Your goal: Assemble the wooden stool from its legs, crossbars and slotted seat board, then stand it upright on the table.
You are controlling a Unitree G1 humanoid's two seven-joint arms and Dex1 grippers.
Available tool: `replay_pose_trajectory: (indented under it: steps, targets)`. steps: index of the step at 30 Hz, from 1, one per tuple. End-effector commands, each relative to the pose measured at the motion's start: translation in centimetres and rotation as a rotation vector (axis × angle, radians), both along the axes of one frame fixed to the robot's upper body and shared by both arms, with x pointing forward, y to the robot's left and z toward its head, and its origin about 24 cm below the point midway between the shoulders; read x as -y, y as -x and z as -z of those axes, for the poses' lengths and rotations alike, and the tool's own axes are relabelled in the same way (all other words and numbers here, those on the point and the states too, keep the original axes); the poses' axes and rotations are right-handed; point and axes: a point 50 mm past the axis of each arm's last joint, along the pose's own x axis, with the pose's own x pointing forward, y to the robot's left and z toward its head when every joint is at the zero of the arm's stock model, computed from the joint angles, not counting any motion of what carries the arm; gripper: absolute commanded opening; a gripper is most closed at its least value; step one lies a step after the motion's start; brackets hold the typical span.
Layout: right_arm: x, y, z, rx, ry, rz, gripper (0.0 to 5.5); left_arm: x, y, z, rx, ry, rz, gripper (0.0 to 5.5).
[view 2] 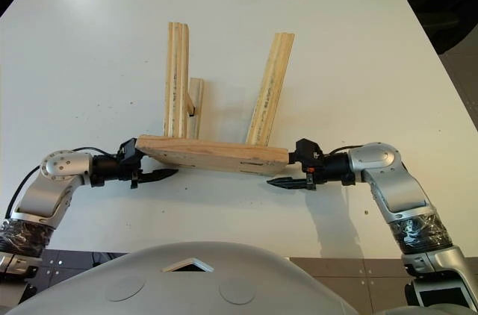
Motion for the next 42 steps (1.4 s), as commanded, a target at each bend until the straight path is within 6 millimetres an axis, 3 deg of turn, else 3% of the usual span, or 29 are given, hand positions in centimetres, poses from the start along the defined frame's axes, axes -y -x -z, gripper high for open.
replay_pose_trajectory:
  steps: [1, 9, 17, 22, 27, 32, 42]
  targets:
    - [0.0, 0.0, -0.1, 0.004, 0.007, -0.025, 1.75, 0.2, 0.6, -0.1, -0.049, 0.029, 0.039, 1.79]
    - [-0.3, 0.2, 0.2, 0.021, 0.004, -0.008, 1.58, 0.6, 1.2, -0.9, -0.075, 0.076, 0.063, 1.61]
    - [-1.0, 2.6, -7.8, 0.02, -0.299, -0.038, 1.58, 1.6, 4.2, -7.7, -0.056, 0.296, 0.096, 1.56]
    - [-1.9, 2.7, -12.8, 0.002, -0.555, -0.017, 1.58, 2.7, 5.2, -12.5, -0.017, 0.486, 0.096, 1.56]
    - [-2.9, 2.5, -15.1, -0.031, -0.748, 0.051, 1.58, 3.6, 4.9, -15.7, 0.015, 0.663, 0.049, 1.56]
    - [-3.8, 1.7, -16.8, -0.082, -0.912, 0.166, 1.58, 4.0, 3.1, -18.1, 0.015, 0.847, -0.099, 1.56]
    - [-6.9, -0.7, -16.1, -0.143, -0.993, 0.416, 1.58, 4.0, -2.9, -18.7, -0.082, 0.977, -0.546, 1.56]
